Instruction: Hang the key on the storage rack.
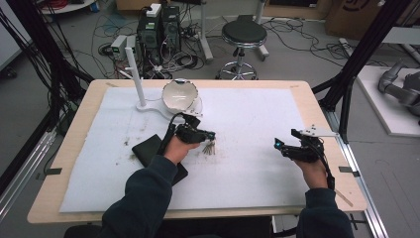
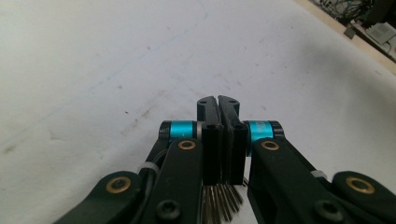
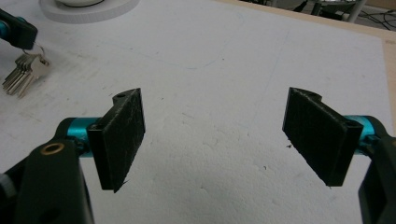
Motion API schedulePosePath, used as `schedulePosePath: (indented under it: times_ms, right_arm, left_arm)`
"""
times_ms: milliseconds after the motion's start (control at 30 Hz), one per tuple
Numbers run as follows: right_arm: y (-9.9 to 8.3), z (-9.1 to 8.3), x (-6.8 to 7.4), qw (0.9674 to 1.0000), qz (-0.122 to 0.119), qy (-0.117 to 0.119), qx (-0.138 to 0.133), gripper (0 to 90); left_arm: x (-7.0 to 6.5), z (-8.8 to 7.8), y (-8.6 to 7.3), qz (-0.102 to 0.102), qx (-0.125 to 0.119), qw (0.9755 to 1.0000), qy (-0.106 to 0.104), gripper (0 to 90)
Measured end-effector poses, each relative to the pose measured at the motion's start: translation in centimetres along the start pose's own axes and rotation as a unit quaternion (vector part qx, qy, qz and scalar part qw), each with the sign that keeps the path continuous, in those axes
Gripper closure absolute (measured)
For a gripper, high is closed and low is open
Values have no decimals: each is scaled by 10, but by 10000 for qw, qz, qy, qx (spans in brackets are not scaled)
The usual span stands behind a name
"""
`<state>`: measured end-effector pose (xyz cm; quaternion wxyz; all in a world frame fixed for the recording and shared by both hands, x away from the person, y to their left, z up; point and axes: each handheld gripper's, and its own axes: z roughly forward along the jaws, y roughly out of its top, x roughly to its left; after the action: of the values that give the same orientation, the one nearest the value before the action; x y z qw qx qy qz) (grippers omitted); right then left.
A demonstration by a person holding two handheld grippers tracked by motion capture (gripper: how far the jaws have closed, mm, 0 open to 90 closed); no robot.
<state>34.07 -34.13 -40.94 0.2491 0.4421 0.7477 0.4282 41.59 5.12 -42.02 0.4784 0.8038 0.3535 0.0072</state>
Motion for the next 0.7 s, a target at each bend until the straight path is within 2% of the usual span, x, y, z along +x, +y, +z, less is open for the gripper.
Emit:
schedulePosePath:
  times_ms: [33, 133, 167, 333, 367, 400, 433, 533, 633, 700]
  right_arm:
    - [0, 0, 0, 10000, -3, 0, 1, 213]
    - [0, 0, -1, 10000, -15, -4, -1, 213]
    - [0, -1, 0, 10000, 8, -18, 2, 213]
    - [0, -4, -1, 10000, 36, -54, -48, 213]
    - [0, -4, -2, 10000, 34, -48, -48, 213]
    - [0, -4, -2, 10000, 31, -45, -54, 213]
    - [0, -4, -2, 10000, 31, -45, -54, 213]
    - [0, -4, -1, 10000, 42, -41, -63, 213]
    - [1, -3, 0, 9999, 40, -70, -79, 213]
    - [2, -2, 1, 9999, 16, -74, -76, 214]
  left_arm:
    - [0, 0, 0, 0, 0, 10000, 0, 876]
    - [-2, -18, 5, 50, -337, 9994, 13, 876]
    - [-3, -27, 7, 77, -505, 9987, 32, 876]
    - [-5, -68, 16, 306, -928, 9950, 207, 877]
    - [-3, -86, 18, 316, -1096, 9930, 291, 877]
    - [-3, -86, 18, 316, -1096, 9930, 291, 877]
    - [-1, -96, 20, 348, -1160, 9920, 357, 877]
    - [7, -128, 24, 368, -1364, 9880, 628, 877]
    - [20, -162, 28, 305, -1680, 9814, 873, 877]
    - [26, -177, 30, 261, -1835, 9777, 985, 878]
